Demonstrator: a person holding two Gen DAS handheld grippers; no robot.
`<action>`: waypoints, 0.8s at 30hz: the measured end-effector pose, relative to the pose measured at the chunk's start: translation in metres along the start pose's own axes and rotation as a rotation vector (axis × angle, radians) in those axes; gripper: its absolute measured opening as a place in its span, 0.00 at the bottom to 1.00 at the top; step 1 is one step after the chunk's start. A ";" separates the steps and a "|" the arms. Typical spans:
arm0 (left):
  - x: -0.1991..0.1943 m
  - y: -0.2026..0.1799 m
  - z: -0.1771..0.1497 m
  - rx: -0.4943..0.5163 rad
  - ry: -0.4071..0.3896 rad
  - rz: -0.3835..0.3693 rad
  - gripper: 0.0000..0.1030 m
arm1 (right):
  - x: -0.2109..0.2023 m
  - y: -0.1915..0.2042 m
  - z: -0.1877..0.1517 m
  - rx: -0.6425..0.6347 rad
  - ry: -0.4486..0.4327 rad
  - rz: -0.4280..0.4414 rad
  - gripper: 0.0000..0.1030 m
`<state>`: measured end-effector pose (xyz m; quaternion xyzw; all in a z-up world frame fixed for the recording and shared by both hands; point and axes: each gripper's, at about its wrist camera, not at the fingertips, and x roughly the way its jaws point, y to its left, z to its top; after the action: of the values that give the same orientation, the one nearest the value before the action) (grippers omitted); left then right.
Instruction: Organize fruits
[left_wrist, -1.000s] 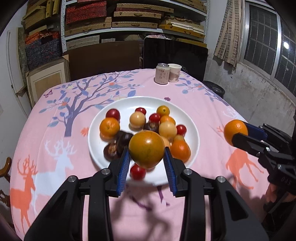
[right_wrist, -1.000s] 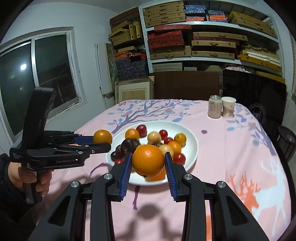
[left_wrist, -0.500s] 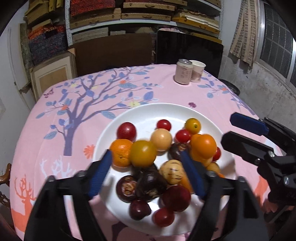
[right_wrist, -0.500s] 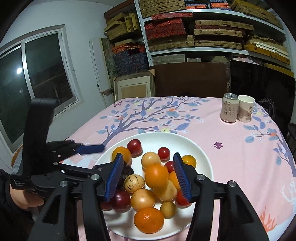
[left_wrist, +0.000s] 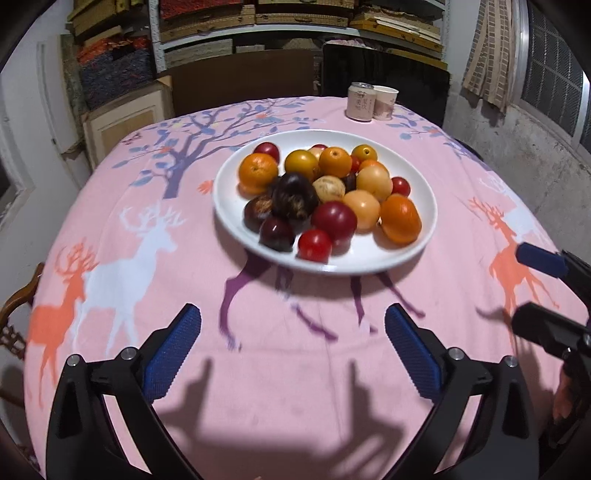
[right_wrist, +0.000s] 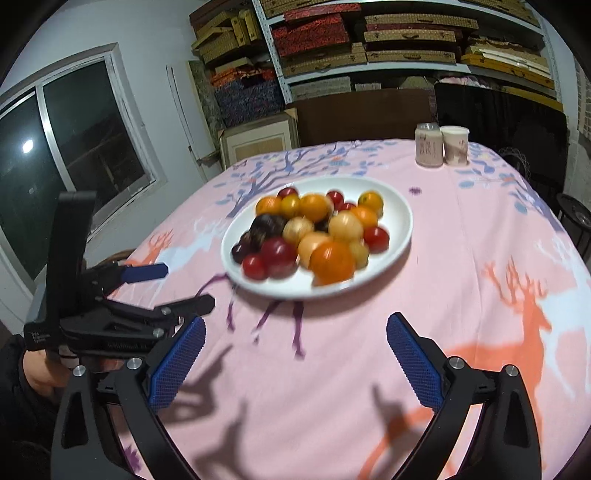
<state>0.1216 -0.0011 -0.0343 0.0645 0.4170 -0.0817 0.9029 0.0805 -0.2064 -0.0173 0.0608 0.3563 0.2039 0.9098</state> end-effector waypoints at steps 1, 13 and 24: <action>-0.009 -0.001 -0.007 -0.007 -0.011 0.022 0.95 | -0.008 0.004 -0.007 -0.002 -0.002 -0.001 0.96; -0.125 -0.012 -0.059 -0.083 -0.148 0.129 0.95 | -0.107 0.047 -0.031 -0.096 -0.156 -0.104 0.96; -0.154 -0.025 -0.075 -0.056 -0.168 0.146 0.95 | -0.136 0.050 -0.044 -0.094 -0.199 -0.110 0.96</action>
<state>-0.0374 0.0024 0.0341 0.0625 0.3360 -0.0094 0.9397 -0.0558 -0.2185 0.0477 0.0184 0.2572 0.1633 0.9523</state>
